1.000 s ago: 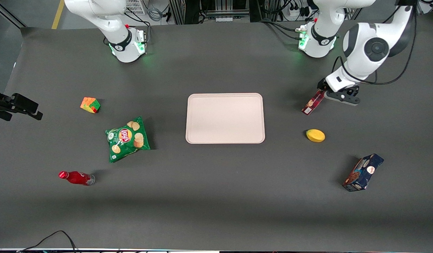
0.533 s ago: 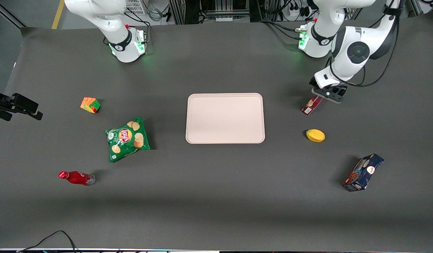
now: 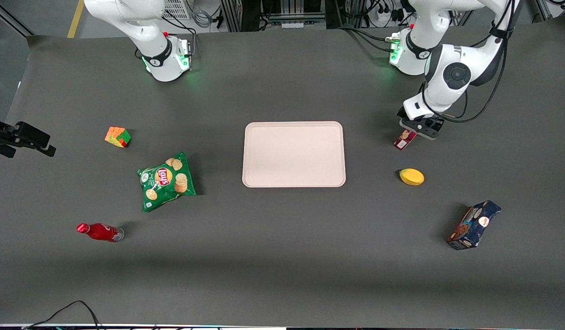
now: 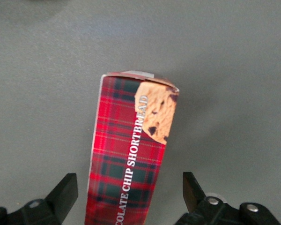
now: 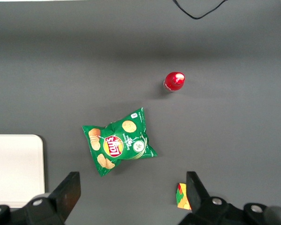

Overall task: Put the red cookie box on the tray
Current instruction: 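Close the left gripper around the upright red plaid box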

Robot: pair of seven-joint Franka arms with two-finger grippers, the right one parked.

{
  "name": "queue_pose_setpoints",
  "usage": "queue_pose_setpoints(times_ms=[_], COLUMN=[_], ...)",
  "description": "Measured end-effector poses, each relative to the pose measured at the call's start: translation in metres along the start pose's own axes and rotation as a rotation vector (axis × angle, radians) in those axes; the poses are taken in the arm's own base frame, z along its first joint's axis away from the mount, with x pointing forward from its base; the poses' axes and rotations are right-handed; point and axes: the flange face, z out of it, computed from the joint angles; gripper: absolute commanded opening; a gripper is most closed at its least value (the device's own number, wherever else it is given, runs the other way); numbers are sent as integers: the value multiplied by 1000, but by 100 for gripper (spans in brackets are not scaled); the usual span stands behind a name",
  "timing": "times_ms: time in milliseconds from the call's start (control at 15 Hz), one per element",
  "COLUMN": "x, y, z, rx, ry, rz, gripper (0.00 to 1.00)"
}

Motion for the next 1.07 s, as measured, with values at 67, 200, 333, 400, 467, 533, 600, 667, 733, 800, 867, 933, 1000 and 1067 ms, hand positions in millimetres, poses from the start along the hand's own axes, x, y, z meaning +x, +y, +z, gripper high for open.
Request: queue_pose_setpoints(times_ms=[67,200,333,400,467,533,600,667,733,800,867,933,1000,1067], x=[0,-2,-4,-6,-7,-8,-8,-8,-9,-10,-10,-11,-11,-11], y=[0,-3,-8,-10,-11,-11,-11,-11,-12,-13,-14,-15,-17,-17], z=[1,1,2,3,4,4,4,4,5,5,5,5,5,3], rx=[-1,-2,-6,-9,-13,-15,-15,-16,-17,-18,-21,-23,-23,-25], ry=[-2,-4,-7,-14,-23,-26,-28,-29,-30,-32,-37,-41,-43,-48], rz=[16,50,76,81,83,84,85,83,81,79,76,72,68,67], gripper=[100,100,98,92,85,73,58,42,27,17,10,6,4,4])
